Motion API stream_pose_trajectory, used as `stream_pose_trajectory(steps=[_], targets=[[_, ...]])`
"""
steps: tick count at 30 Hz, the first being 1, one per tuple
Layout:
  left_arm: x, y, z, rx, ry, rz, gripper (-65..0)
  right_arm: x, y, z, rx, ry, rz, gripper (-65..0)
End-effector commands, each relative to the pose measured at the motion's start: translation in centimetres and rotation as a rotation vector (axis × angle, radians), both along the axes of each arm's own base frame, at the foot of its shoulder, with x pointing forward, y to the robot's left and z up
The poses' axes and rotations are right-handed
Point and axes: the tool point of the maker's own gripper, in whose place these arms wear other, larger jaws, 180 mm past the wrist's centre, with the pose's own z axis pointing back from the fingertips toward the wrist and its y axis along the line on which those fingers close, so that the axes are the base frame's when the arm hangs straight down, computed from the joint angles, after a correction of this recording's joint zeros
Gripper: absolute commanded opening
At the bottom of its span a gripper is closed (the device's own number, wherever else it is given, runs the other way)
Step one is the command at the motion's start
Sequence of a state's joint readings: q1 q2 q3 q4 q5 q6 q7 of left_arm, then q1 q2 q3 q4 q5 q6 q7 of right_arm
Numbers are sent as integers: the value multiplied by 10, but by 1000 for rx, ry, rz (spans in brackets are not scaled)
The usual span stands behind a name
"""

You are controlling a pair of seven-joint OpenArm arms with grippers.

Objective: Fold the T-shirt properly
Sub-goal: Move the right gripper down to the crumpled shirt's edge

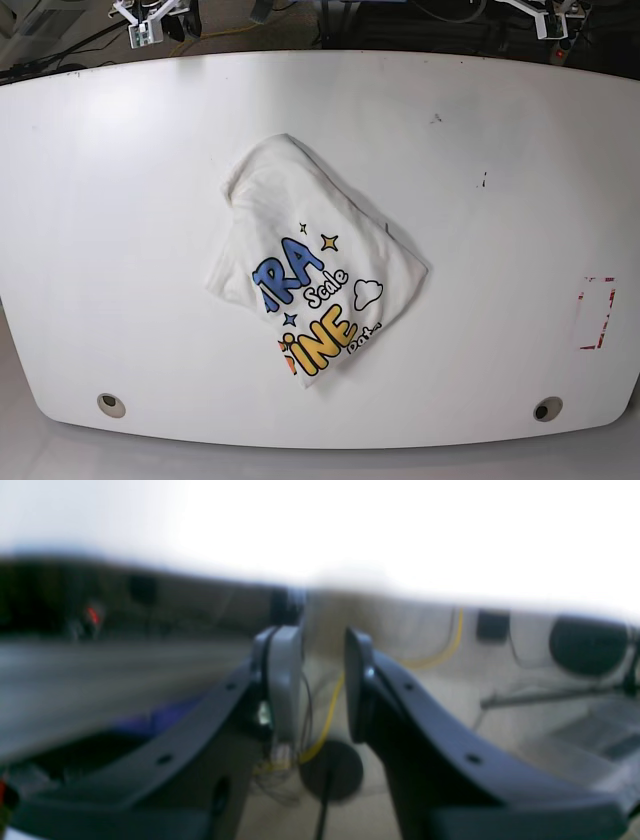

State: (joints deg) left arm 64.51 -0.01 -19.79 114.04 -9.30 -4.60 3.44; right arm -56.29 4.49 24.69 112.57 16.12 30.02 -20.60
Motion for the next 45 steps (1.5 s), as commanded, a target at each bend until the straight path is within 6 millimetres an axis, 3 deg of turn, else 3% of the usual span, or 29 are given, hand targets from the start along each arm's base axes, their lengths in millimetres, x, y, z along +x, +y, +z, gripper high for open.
stream_pose_trajectory(steps=[1,4,13,17,20,24,34,45], targets=[[13,7,11,23,-58,8,-136,12,-1,11,30,-55,-18,-506],[36,8,15,26,-121,10,-94,34,-4,20,57,-125,-49,-501],[99,-1,24,58,-209,-113,-90,98,-1,39,83,-284,-52,-495],[123,0,28,60,-233,-108,-90,122,0,42,81,-303,-40,-398],[138,0,31,58,-247,-104,-90,141,3,49,85,-339,-32,-277],[151,2,36,68,-258,-113,-90,161,7,50,82,-320,-15,-197],[159,6,41,93,-268,-130,-90,206,8,46,76,-238,13,-190],[156,7,37,140,-248,-129,-93,217,20,14,156,-136,3,-190]])
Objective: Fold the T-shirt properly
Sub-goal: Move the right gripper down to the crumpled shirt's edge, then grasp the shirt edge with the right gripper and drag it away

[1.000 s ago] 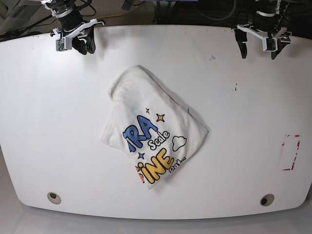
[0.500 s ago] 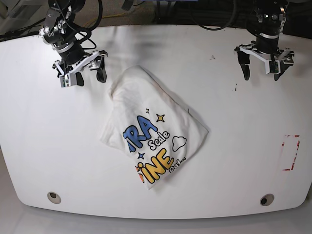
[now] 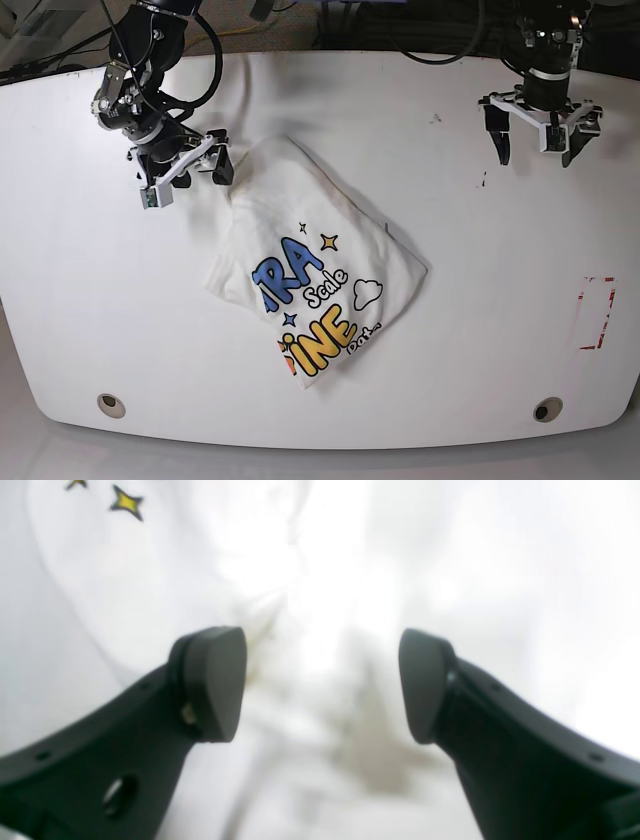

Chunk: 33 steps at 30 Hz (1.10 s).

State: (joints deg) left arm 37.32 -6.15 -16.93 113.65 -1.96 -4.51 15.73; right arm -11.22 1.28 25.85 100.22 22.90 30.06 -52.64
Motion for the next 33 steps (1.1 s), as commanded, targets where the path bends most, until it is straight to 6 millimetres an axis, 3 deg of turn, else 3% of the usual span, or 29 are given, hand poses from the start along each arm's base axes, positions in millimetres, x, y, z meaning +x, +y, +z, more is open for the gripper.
stream_pose_trajectory(steps=[1,4,15,18,25,28,31,33], targets=[[2,2,9,14,-31,-3,-93,7,5,7,9,-39,28,-190],[2,2,9,14,-31,-3,-93,11,15,3,23,-35,65,-190],[2,2,9,14,-30,-2,-94,24,18,-9,62,-10,59,-206],[2,2,9,14,-30,-2,-94,28,17,-14,69,3,54,-295],[2,2,9,14,-30,-2,-94,24,20,-23,90,28,56,-591],[2,2,9,14,-31,-2,-94,25,18,-11,58,-6,62,-650],[2,2,9,14,-31,-4,-94,25,17,5,34,-50,71,-650],[3,1,9,13,-32,-5,-94,31,16,26,0,-111,80,-650]])
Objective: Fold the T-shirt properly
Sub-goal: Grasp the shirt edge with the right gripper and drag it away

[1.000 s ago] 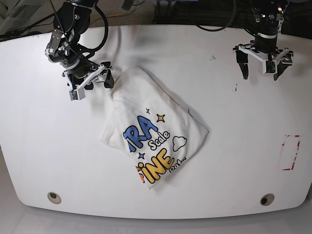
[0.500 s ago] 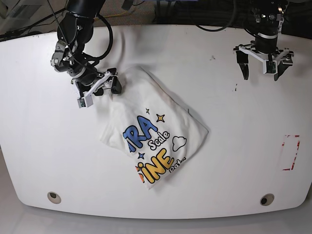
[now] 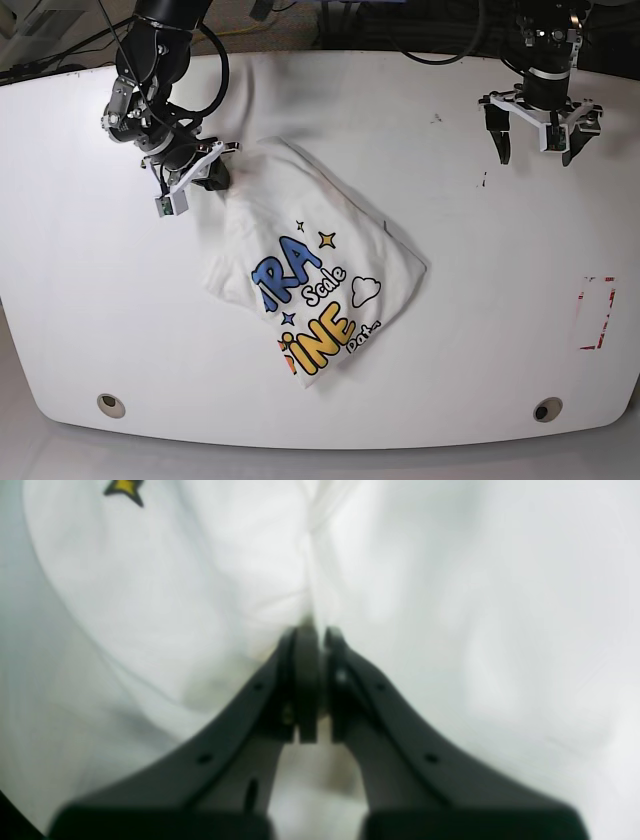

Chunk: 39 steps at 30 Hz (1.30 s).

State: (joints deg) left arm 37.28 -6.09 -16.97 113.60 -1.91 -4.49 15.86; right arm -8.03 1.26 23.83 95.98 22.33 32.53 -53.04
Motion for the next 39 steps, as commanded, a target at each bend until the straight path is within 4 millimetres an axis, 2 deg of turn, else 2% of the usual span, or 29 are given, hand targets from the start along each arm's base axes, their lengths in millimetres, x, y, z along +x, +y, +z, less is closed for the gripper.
stream_pose_trajectory(steps=[1,6,10,18,20,25,28,32,39], targets=[[3,-2,9,9,-33,-13,-94,21,-3,41,-31,-144,11,-650],[6,-22,4,-23,-25,-61,-94,40,-12,91,-116,-287,45,-650],[6,-38,0,-39,-15,-101,-94,61,-5,123,-175,-383,119,-650],[13,-71,-4,44,-5,-214,-96,106,2,194,-267,-578,201,-650],[13,-76,-5,38,-3,-224,-96,113,4,208,-282,-611,216,-650],[13,-88,-6,18,-4,-248,-96,134,16,255,-315,-732,247,-650],[12,-94,-7,7,-3,-260,-96,142,18,279,-349,-787,267,-650],[11,-111,-9,-23,-1,-298,-94,152,32,317,-394,-878,314,-650],[13,-138,-6,-63,-16,-355,-94,161,49,394,-508,-1051,379,-650]])
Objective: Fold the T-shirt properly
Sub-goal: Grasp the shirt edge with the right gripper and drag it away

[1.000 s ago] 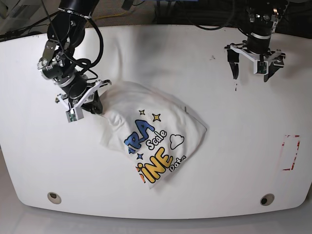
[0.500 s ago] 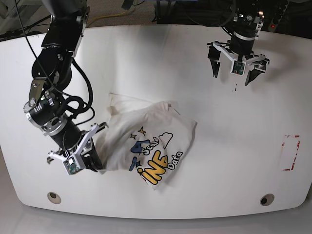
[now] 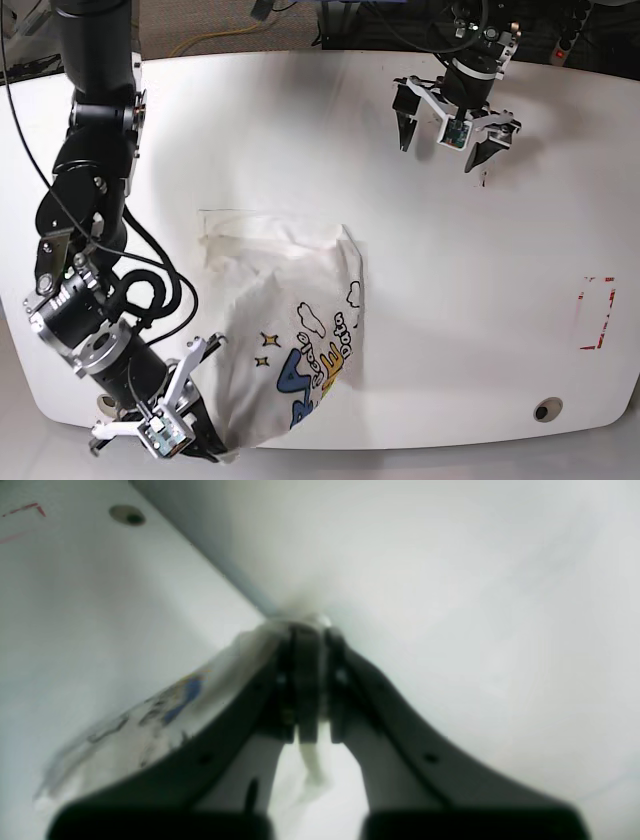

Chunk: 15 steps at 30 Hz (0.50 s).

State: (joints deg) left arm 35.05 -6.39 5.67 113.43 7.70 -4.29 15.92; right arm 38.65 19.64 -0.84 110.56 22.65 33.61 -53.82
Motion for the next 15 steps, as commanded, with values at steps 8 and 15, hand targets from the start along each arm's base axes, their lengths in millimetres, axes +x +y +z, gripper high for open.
stream_pose_trajectory(steps=[8,15], targets=[[21,-25,23,-71,-90,-8,-94,12,7,106,-44,-215,23,-650],[42,-34,32,-106,-97,26,-94,1,15,179,-63,-363,34,-650]])
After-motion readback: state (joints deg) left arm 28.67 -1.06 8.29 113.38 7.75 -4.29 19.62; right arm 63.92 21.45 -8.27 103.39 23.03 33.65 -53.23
